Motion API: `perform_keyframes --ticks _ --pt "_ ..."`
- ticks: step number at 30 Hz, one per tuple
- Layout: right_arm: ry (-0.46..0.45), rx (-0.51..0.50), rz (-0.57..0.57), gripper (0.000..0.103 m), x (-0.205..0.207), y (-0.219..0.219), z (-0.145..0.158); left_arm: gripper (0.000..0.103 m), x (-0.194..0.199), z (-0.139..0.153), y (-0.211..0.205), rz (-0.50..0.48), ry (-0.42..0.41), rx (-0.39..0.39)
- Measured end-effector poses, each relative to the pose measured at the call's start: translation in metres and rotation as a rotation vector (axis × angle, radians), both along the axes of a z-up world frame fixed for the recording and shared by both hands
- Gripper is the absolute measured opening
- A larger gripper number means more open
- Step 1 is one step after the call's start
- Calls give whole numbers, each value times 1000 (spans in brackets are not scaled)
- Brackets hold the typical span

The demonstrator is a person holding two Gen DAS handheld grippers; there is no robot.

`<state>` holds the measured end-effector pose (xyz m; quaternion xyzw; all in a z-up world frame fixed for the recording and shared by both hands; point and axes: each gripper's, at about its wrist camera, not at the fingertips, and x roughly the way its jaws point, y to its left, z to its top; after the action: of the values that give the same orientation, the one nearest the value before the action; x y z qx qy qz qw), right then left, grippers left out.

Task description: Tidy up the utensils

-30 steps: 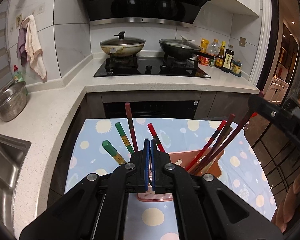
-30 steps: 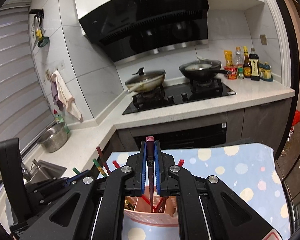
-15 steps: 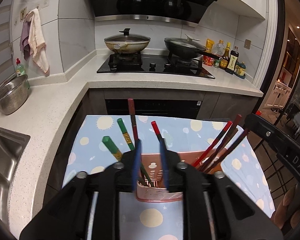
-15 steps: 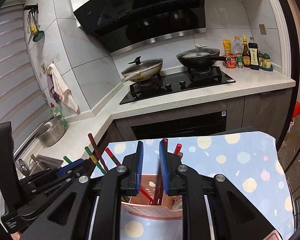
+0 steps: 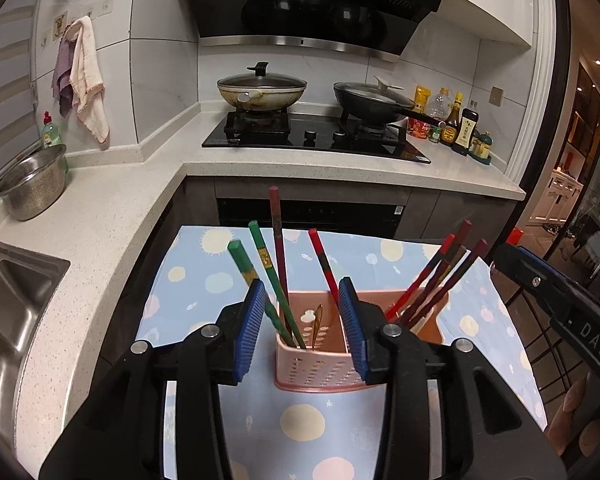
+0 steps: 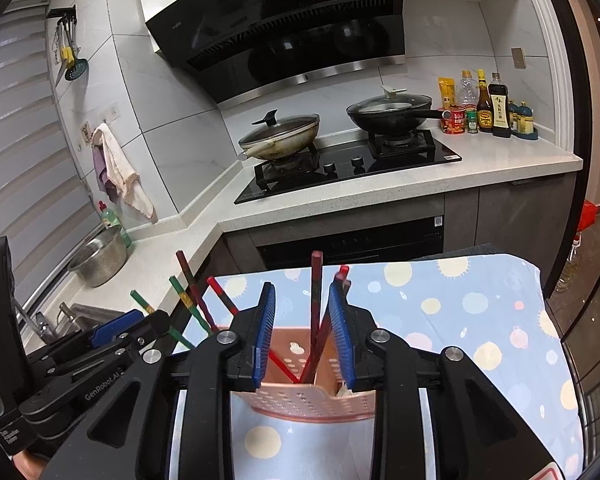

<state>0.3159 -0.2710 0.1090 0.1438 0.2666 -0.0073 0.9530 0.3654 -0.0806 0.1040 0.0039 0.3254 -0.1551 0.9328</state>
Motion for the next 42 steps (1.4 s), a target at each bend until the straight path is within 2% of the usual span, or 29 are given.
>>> perform_keyframes --ticks 3,13,18,21,23,30,34,36,40,42 --pt "20 -16 -1 33 -12 2 -4 44 -9 -4 4 12 2 1" --pt "112 -76 15 34 -55 16 -28 48 -47 -23 12 21 44 -1" --pt "135 -91 18 46 -77 24 -35 52 -67 -30 19 28 61 -10" --pt "143 -100 12 52 -88 28 -36 62 -78 -31 21 36 58 -9" --pt "152 -109 9 54 -95 30 -38 63 -87 -33 22 40 49 4" --pt "177 -132 14 54 -116 37 -45 76 -111 -39 22 50 50 14" --pt "186 -146 14 54 -126 39 -50 79 -122 -44 23 52 60 22" --pt "192 -153 13 54 -131 40 -52 85 -127 -46 24 57 61 28" --pt "189 -154 -4 55 -140 37 -56 87 -136 -50 23 62 57 47" --pt "190 -141 -10 60 -144 34 -58 88 -140 -52 23 64 60 55"
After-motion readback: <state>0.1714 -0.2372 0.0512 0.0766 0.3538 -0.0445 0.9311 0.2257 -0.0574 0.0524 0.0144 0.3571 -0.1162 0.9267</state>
